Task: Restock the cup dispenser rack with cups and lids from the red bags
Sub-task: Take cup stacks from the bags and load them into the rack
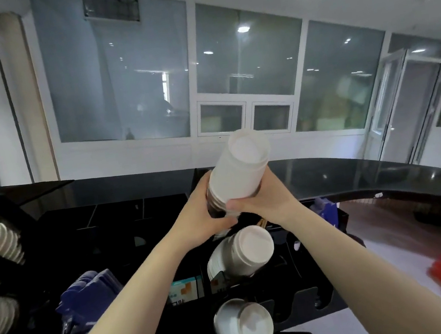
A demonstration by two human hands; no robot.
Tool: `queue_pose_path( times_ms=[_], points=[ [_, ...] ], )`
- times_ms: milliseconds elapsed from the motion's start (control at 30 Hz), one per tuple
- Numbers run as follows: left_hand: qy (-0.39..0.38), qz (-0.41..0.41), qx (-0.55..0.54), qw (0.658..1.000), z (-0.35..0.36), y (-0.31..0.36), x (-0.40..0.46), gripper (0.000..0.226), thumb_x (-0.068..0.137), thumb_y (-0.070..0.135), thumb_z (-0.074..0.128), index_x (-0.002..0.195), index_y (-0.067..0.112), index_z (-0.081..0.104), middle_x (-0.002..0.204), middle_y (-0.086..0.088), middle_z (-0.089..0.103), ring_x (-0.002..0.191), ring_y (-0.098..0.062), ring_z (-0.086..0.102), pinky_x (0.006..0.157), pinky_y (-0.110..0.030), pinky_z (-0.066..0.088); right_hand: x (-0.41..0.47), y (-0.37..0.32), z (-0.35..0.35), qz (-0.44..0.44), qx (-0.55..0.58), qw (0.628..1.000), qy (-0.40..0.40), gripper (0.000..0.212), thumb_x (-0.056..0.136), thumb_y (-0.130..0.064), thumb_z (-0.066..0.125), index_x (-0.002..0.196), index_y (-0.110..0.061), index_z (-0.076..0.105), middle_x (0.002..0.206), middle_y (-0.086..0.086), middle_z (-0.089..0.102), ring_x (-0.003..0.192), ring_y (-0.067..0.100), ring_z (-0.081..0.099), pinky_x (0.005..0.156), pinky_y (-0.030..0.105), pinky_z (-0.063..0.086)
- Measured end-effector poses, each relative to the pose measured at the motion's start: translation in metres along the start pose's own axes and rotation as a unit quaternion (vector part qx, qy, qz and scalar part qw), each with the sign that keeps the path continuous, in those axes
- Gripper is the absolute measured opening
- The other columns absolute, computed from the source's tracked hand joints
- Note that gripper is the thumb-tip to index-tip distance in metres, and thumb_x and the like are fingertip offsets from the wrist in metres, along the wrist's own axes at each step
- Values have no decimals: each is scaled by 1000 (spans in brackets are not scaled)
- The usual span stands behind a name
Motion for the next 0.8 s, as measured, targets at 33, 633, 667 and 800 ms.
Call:
queue_pose_path(
  times_ms=[33,633,667,800],
  points=[
    [10,-1,-2,1000,2,-2,2,90,66,23,83,132,51,29,125,38,47,119,12,45,88,-3,38,2,0,1,0,0,1000,2,77,55,-13,88,123,-17,53,114,-5,65,106,6,61,88,27,52],
    [71,-38,7,997,6,-2,-4,88,69,22,82,136,46,30,127,30,49,119,7,47,86,-9,38,-12,-43,-26,-46,107,992,45,74,59,-19,83,125,-14,52,116,-2,66,108,11,62,90,37,54],
    [82,-18,9,996,6,9,-9,88,69,22,81,132,53,28,125,37,47,119,13,44,84,-5,38,-18,-46,-29,-57,111,991,46,70,60,-18,83,124,-13,54,114,-3,67,107,10,63,87,33,55],
    [130,68,-20,989,9,58,-34,103,65,34,80,144,49,15,142,32,35,132,7,35,100,-9,36,-44,-59,-40,-96,151,982,53,61,58,-24,85,114,-12,62,106,-4,71,103,11,66,79,22,52]
  ],
)
Point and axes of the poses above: each hand's wrist, its own x-axis towards the middle knuckle, its own z-axis out of the palm, y = z × x, the point moved 4 cm from there along x, towards the middle knuckle
